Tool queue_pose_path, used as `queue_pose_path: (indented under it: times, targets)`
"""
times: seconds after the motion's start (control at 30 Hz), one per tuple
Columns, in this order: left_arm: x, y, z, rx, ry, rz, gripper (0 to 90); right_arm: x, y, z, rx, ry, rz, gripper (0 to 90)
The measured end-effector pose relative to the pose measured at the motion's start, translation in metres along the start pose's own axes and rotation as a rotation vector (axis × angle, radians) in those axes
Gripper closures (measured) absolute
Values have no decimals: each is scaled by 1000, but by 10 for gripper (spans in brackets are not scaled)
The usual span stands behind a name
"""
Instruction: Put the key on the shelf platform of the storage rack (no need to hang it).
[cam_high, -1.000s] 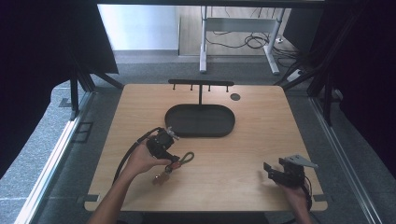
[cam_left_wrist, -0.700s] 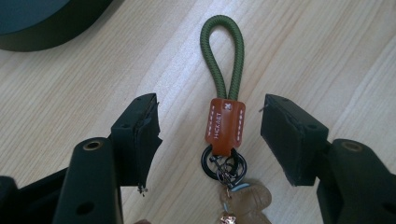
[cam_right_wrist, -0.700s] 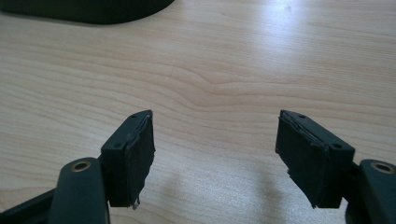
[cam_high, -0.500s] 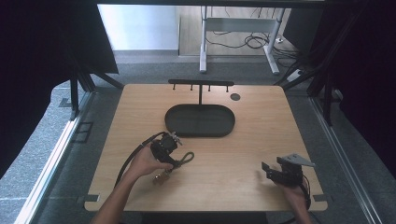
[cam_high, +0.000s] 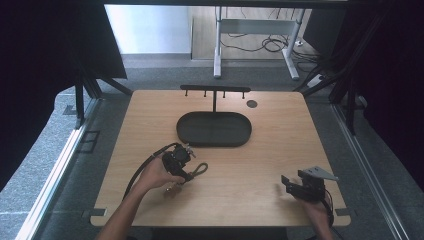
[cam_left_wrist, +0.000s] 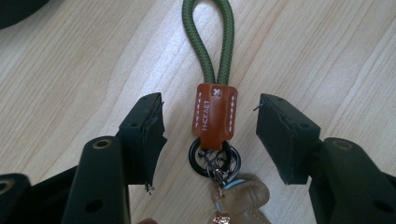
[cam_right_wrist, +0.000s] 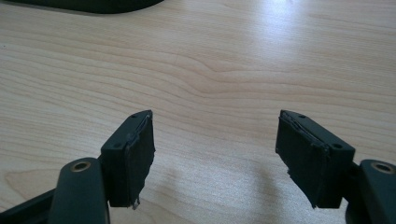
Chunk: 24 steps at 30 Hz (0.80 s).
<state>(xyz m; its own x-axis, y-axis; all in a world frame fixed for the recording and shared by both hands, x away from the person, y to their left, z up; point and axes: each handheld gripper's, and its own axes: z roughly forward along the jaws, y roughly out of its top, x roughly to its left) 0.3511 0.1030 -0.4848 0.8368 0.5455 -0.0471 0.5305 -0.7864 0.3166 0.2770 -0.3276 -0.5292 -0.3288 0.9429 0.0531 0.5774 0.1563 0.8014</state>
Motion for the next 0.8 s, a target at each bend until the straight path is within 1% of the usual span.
queue_pose_path:
  times: [0.1, 0.37, 0.47, 0.63, 0.8]
  targets:
    - [2, 2, 3, 6, -6, -5, 419, 0, 0, 1, 2, 1, -1, 285]
    - [1, 6, 9, 29, -23, 10, 422, 0, -1, 2, 11, 3, -6, 282]
    - [2, 7, 13, 42, -21, 12, 426, 0, -1, 3, 14, 5, -8, 282]
    - [4, 7, 17, 59, -15, 14, 450, 0, -1, 2, 14, 2, -4, 282]
    - [3, 6, 20, 72, -22, 19, 491, 0, -2, 3, 16, 4, -6, 282]
